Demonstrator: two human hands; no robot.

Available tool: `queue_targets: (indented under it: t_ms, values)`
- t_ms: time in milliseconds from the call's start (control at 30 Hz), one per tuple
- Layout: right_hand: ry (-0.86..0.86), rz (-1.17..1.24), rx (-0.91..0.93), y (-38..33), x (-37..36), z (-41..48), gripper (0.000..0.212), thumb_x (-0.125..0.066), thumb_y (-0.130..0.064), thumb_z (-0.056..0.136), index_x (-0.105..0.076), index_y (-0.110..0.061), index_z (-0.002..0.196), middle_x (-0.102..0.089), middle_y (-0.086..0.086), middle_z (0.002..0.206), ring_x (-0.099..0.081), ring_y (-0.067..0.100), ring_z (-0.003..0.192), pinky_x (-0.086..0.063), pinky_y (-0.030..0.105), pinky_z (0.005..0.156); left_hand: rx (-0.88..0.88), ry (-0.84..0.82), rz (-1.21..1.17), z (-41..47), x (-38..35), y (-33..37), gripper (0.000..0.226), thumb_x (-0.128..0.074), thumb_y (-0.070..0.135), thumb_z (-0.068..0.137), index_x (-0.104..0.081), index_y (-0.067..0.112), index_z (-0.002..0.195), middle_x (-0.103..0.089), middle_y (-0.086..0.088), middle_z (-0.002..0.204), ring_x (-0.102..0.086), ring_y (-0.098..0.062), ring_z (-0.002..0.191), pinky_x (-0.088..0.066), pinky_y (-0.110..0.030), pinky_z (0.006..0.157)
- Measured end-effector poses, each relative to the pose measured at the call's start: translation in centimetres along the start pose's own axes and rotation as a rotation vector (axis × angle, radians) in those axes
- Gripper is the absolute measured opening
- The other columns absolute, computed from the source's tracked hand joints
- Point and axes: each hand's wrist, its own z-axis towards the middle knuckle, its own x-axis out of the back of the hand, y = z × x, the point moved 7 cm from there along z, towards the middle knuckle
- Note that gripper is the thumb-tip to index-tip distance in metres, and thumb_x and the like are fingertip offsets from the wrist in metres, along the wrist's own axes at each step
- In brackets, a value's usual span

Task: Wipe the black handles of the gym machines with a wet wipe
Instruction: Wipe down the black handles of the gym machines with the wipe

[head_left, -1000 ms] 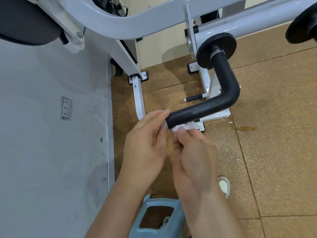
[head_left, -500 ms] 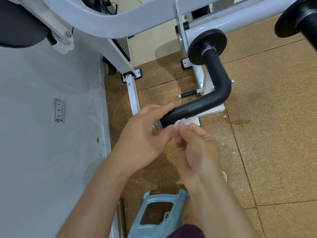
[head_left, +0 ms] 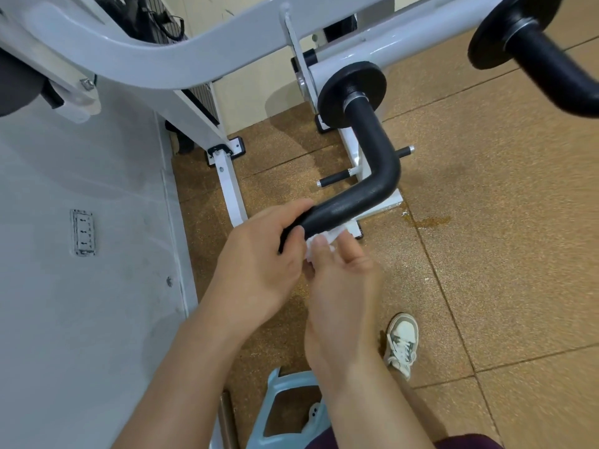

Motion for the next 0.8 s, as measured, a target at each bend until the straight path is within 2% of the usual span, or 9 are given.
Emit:
queue_targets:
  t_ms: [67,200,300,400,533,600,667,733,800]
  values:
    - [-0.022,-0.032,0.031,0.0,-0.2,-0.5,0.025,-0.052,-0.005,0.096,-0.068,-0.014,0.113,-0.073,0.015,0.099,-0.069,0.017,0.092,-0.052,0.028,0.086,-0.018,-0.005,0.006,0.2,-0.2,0.2,0.039,-0.048,0.015,0.095,-0.056,0.037,0.126,-0.057,0.025,0.097,-0.049,0.014,0.098,-0.035,0.003,0.074]
    - [0.181,0.080,0.140,-2.3,2.0,1.1,0.028,-0.057,-0.005,0.093,-0.065,-0.015,0.117,-0.077,-0.001,0.091,-0.071,0.009,0.090,-0.056,0.024,0.083,-0.087,-0.007,0.095,0.1,-0.1,0.7,0.043,-0.052,0.016,0.093,-0.053,0.036,0.131,-0.055,0.027,0.103,-0.049,0.018,0.093,-0.032,0.005,0.076]
    - [0.086,-0.075,0.095,-1.3,1.1,0.8,0.019,-0.054,-0.011,0.096,-0.071,-0.009,0.103,-0.074,0.011,0.094,-0.069,0.013,0.091,-0.055,0.038,0.089,-0.162,-0.085,0.164,0.1,-0.3,1.1,0.050,-0.061,0.024,0.090,-0.046,0.032,0.138,-0.056,0.023,0.121,-0.046,0.012,0.106,-0.031,0.004,0.087]
    - [0.007,-0.163,0.021,-0.9,1.1,0.6,0.029,-0.047,-0.013,0.099,-0.067,0.002,0.085,-0.066,0.028,0.088,-0.063,0.023,0.081,-0.050,0.053,0.093,-0.178,-0.082,0.227,0.3,0.0,1.3,0.060,-0.070,0.028,0.083,-0.046,0.035,0.137,-0.057,0.023,0.125,-0.051,0.003,0.112,-0.042,-0.017,0.096]
    - [-0.087,0.004,-0.083,-1.3,1.3,0.9,0.027,-0.044,0.000,0.098,-0.065,0.000,0.114,-0.071,0.020,0.106,-0.068,0.019,0.103,-0.047,0.036,0.101,-0.069,0.036,0.264,0.9,0.5,1.8,0.049,-0.070,0.036,0.080,-0.056,0.041,0.127,-0.068,0.016,0.109,-0.059,-0.011,0.103,-0.048,-0.036,0.090]
    - [-0.022,0.185,-0.120,-1.0,1.5,0.9,0.032,-0.049,0.004,0.094,-0.056,0.003,0.125,-0.070,0.022,0.108,-0.068,0.021,0.104,-0.049,0.037,0.100,-0.070,0.098,0.273,0.9,0.5,2.3,0.041,-0.068,0.039,0.080,-0.061,0.038,0.120,-0.069,0.015,0.094,-0.061,-0.012,0.091,-0.048,-0.036,0.088]
    - [0.087,0.325,-0.124,-1.3,1.7,1.2,0.030,-0.054,0.007,0.090,-0.059,0.001,0.119,-0.071,0.022,0.103,-0.069,0.025,0.099,-0.054,0.037,0.093,-0.087,0.119,0.270,0.7,0.4,2.6,0.032,-0.067,0.039,0.081,-0.063,0.036,0.113,-0.064,0.017,0.081,-0.058,-0.008,0.079,-0.046,-0.032,0.083]
    - [0.175,0.402,-0.092,-1.5,2.0,1.5,0.024,-0.058,0.006,0.088,-0.063,0.004,0.111,-0.070,0.023,0.104,-0.070,0.026,0.095,-0.057,0.036,0.085,-0.095,0.091,0.237,0.6,0.3,2.5,0.032,-0.067,0.035,0.084,-0.063,0.034,0.115,-0.064,0.019,0.083,-0.056,-0.006,0.079,-0.041,-0.027,0.079]
    - [0.192,0.402,-0.078,-1.2,1.8,0.9,0.022,-0.060,0.004,0.087,-0.066,0.008,0.108,-0.071,0.020,0.103,-0.070,0.026,0.095,-0.058,0.035,0.084,-0.070,0.037,0.206,0.6,0.4,1.9,0.040,-0.066,0.028,0.086,-0.059,0.035,0.124,-0.066,0.020,0.100,-0.057,-0.004,0.094,-0.037,-0.021,0.082]
